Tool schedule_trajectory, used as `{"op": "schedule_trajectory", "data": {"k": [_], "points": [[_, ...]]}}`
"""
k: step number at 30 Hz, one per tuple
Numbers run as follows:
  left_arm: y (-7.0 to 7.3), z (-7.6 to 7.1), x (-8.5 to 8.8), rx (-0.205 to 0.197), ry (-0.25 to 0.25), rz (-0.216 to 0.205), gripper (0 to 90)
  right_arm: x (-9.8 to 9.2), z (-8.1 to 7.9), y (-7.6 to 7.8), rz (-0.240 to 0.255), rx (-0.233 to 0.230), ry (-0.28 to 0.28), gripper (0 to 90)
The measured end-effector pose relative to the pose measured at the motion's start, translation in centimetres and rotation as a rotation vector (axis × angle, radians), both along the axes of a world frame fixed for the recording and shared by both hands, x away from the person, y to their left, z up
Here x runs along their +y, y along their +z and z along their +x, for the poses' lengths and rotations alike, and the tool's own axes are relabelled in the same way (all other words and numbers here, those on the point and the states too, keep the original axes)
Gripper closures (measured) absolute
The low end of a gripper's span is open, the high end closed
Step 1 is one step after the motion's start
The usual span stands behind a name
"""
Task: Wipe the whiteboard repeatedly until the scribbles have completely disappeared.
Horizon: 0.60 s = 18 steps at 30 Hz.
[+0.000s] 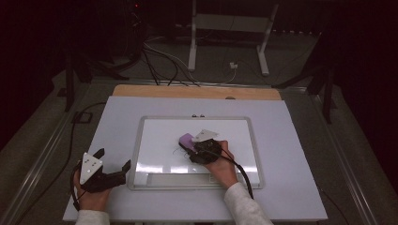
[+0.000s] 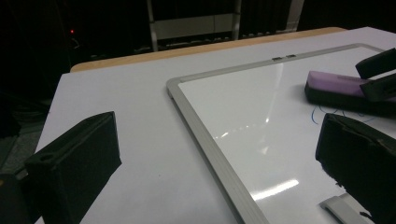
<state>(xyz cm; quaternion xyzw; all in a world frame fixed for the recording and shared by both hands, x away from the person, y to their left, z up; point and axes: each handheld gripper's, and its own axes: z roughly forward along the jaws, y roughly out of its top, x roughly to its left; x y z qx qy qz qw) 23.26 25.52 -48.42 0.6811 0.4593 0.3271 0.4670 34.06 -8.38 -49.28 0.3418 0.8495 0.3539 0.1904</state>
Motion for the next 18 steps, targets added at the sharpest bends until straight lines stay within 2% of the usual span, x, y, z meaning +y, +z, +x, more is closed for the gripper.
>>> {"op": "schedule_trajectory", "data": {"k": [2, 4, 7, 8, 10, 14, 16, 18], "points": [[0.0, 0.0, 0.0, 0.001, 0.001, 0.0, 0.8, -0.2, 0.2, -0.1, -0.002, 0.012, -0.005, 36.2], [0.0, 0.0, 0.0, 0.001, 0.0, 0.001, 0.8, -0.5, 0.4, -0.1, 0.011, 0.025, -0.022, 36.5], [0.0, 0.0, 0.0, 0.001, 0.0, 0.0, 0.8, -1.2, 0.7, 0.1, 0.094, 0.068, -0.017, 37.0], [0.0, 0.0, 0.0, 0.003, 0.0, 0.001, 0.8, -1.3, 0.7, 0.2, 0.102, 0.07, -0.019, 37.1], [0.0, 0.0, -0.1, 0.004, -0.002, 0.003, 0.8, -1.2, 0.7, 0.1, 0.076, 0.064, -0.019, 36.0], [0.0, 0.0, -0.1, 0.002, -0.001, 0.001, 0.8, -0.9, 0.7, -0.5, 0.062, 0.092, 0.011, 33.1], [0.0, 0.0, 0.0, 0.003, 0.0, 0.001, 0.8, -0.7, 0.7, -0.7, 0.028, 0.077, -0.006, 38.9], [0.0, 0.0, 0.0, 0.0, 0.0, 0.0, 0.8, -0.9, 1.0, -0.7, 0.039, 0.082, -0.038, 40.4]]}}
